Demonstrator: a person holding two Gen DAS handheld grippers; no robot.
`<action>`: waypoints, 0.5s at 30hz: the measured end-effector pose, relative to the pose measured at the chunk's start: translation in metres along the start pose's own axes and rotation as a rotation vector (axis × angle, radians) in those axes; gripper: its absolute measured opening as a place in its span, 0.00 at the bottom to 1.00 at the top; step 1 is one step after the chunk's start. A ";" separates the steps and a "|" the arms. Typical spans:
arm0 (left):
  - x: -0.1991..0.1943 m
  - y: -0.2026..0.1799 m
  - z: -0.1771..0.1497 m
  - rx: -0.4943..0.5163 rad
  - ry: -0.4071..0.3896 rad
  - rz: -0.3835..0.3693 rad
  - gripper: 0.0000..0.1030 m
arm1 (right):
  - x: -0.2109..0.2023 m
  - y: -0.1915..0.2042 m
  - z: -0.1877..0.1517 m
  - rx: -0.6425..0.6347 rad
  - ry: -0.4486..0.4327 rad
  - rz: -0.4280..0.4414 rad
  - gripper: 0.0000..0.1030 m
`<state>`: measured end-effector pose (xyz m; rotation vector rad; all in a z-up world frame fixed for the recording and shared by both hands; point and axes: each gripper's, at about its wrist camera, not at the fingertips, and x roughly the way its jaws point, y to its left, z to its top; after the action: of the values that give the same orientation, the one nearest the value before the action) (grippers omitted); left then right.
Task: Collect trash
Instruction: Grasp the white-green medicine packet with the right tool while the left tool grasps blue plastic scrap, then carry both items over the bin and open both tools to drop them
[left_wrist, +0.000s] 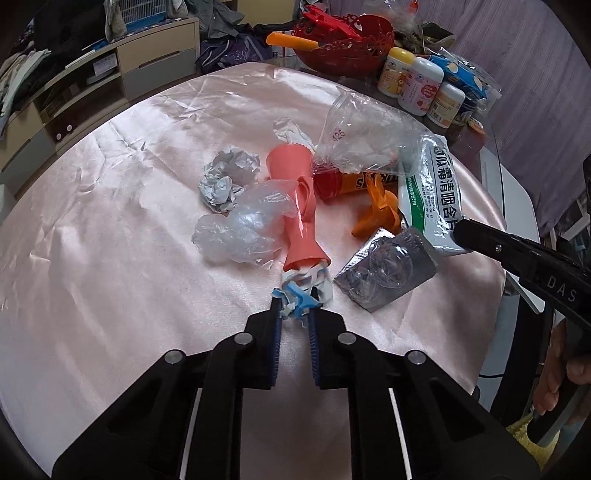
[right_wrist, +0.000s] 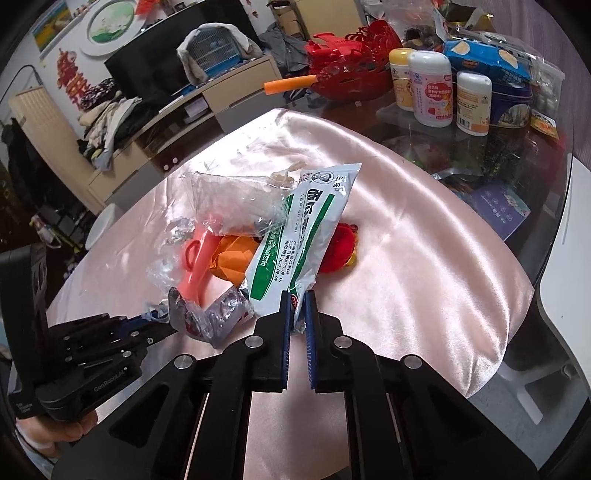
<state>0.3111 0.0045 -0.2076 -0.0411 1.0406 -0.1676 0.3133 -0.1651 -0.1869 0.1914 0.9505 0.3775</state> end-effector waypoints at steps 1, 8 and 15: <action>-0.003 0.000 0.000 0.004 -0.005 0.001 0.10 | -0.003 0.003 0.000 -0.010 -0.007 -0.003 0.08; -0.032 0.000 -0.002 0.015 -0.049 0.003 0.08 | -0.030 0.015 0.011 -0.047 -0.067 -0.031 0.08; -0.076 -0.004 -0.003 0.025 -0.122 0.016 0.08 | -0.072 0.025 0.014 -0.062 -0.134 -0.057 0.08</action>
<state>0.2705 0.0132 -0.1436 -0.0197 0.9167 -0.1617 0.2814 -0.1708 -0.1162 0.1312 0.8100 0.3367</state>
